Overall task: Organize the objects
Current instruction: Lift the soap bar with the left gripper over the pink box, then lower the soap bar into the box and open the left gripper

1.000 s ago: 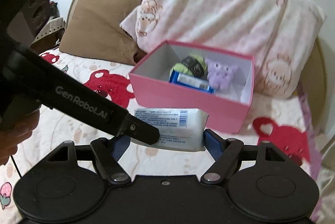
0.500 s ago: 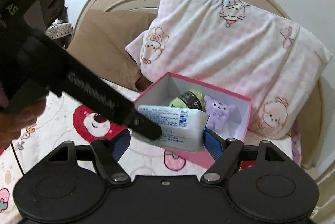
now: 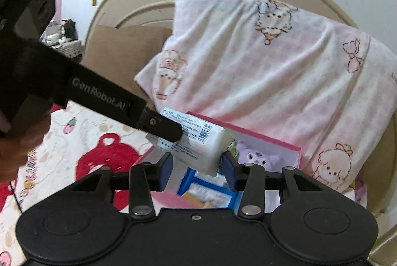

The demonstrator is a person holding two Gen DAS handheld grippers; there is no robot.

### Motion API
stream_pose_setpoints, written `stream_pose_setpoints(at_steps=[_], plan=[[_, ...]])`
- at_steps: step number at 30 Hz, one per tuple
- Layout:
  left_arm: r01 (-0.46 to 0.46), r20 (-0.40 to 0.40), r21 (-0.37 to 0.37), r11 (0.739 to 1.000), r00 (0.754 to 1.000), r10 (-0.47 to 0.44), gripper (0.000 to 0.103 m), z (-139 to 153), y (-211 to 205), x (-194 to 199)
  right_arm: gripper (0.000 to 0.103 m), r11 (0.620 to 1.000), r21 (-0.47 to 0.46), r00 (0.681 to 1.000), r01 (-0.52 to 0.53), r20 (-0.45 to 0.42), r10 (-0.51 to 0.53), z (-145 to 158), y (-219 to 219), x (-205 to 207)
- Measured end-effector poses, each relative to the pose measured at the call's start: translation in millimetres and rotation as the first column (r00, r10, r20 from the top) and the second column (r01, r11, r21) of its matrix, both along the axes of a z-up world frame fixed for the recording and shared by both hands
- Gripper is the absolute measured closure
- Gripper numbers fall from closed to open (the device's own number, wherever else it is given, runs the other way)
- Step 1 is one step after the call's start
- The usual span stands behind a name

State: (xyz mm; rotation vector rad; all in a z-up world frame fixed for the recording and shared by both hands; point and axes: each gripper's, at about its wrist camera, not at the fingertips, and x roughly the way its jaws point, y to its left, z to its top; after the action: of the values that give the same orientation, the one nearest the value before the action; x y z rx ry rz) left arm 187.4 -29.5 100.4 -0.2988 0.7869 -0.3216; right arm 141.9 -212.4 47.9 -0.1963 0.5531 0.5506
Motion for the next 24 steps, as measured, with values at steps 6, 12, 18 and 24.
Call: stream_pose_setpoints(at_steps=[6, 12, 18, 24], plan=[[-0.046, -0.054, -0.059, 0.997, 0.998, 0.043, 0.072, -46.7, -0.8, 49.3, 0.055, 0.998, -0.018, 0.995, 0.058, -0.082, -0.059, -30.8, 7.9, 50.7], [-0.099, -0.111, -0.036, 0.994, 0.989, 0.095, 0.072, -86.5, -2.4, 73.2, 0.055, 0.997, 0.001, 0.975, 0.076, -0.212, -0.074, -64.7, 9.1, 90.2], [-0.105, -0.183, -0.002, 0.994, 0.978, 0.103, 0.072, -122.9, 0.0, 79.7, 0.055, 0.998, -0.001, 0.951, 0.069, -0.303, -0.066, -100.2, 14.6, 103.0], [-0.113, -0.22, 0.028, 0.993, 0.969, 0.116, 0.072, -147.5, -8.9, 88.5, 0.054, 0.994, -0.035, 0.928, 0.099, -0.356, -0.105, -121.1, 17.9, 116.5]])
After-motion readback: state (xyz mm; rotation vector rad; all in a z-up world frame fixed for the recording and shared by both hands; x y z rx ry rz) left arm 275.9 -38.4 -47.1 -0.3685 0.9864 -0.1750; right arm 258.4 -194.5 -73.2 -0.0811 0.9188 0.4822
